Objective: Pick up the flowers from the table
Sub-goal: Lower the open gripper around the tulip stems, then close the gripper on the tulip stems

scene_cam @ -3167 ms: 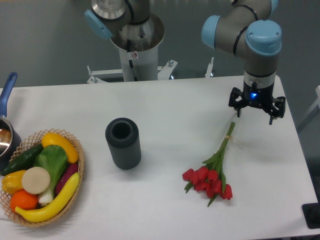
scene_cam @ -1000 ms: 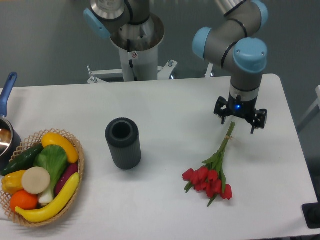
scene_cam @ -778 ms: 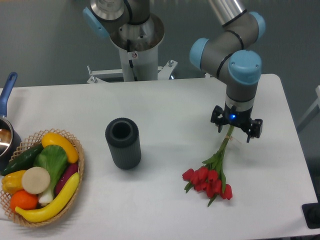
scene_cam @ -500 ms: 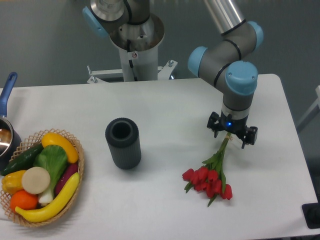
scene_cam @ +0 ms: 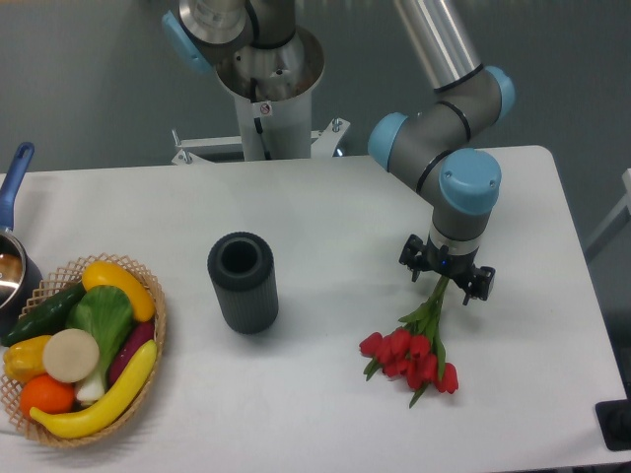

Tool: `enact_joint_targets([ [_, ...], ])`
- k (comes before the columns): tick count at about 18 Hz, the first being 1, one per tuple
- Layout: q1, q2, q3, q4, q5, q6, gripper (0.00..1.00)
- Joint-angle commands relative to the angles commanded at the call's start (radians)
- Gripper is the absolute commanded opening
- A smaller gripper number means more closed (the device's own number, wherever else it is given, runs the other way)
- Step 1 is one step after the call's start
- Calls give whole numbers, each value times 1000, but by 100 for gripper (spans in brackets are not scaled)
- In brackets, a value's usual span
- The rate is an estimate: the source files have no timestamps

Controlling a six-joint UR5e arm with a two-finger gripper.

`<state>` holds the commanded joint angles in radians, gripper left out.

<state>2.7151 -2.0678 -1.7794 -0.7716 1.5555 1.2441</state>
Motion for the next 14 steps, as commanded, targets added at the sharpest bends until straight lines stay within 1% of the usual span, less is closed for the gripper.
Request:
enact_joint_targets([
  [3,0,0,-2,0,2,3,45],
  [4,0,0,-2,0,2,3,37],
  [5,0,3,-2,0,2,5,32],
  [7,0,3,-2,0,2,3,12],
  [8,2,5,-2,-2,2,5,6],
  [10,3,14,-3,-3,-2,0,3],
  [12,5,26,-9,-3,-3,0,4],
  [14,9,60,-9,-5,-2,-11,4],
])
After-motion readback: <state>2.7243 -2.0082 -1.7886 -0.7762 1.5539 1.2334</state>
